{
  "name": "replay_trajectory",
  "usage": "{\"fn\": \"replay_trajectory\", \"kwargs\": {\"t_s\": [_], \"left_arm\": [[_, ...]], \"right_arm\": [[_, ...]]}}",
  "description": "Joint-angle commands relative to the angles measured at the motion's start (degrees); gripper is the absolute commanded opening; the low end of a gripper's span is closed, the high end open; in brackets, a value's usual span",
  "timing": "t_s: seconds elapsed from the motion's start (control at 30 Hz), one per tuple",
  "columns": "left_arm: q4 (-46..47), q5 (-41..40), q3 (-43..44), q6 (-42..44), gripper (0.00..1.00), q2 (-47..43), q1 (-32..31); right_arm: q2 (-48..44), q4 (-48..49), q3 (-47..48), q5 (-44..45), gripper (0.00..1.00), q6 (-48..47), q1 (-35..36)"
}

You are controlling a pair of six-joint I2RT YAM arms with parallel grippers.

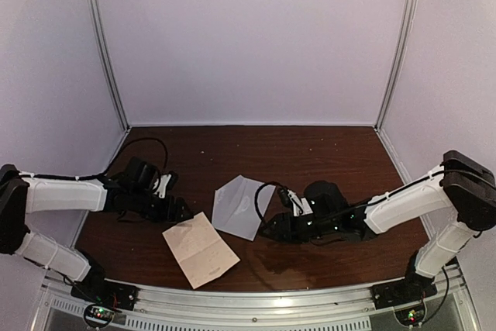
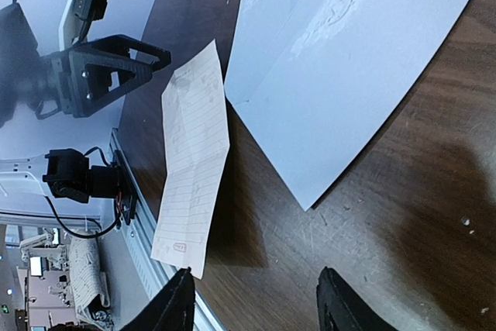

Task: Place the letter into the envelope and seal it

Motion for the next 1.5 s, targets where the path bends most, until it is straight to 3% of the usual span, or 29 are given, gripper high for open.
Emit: {"fn": "replay_trajectory", "kwargs": {"t_s": [0.0, 0.43, 1.0, 1.2, 1.33, 1.47], "left_arm": [[1.0, 2.02, 0.43, 4.66, 0.76, 2.49, 0.56], [2.39, 3.16, 0.27, 4.89, 0.77, 2.34, 0.97], [2.2, 0.42, 0.03, 4.58, 0.77, -1.06, 1.0], [-0.1, -3.45, 1.28, 4.36, 0.77, -5.13, 1.14], [-2.18, -7.04, 2.75, 3.91, 0.78, -9.57, 1.65], [-5.33, -12.46, 6.74, 4.05, 0.8, -14.81, 2.31]], "right_arm": [[2.88, 3.7, 1.03, -2.8, 0.55, 2.56, 2.24], [12.35, 7.95, 8.31, -6.36, 0.51, 5.27, 7.48], [21.33, 2.43, 17.52, -8.52, 0.45, 3.6, 9.29], [22.55, 2.34, 19.14, -8.62, 0.25, 3.5, 9.29], [21.63, 2.52, 19.68, -8.36, 0.0, 2.89, 9.21], [17.95, -1.67, 21.95, -8.76, 0.0, -2.19, 8.96]]}}
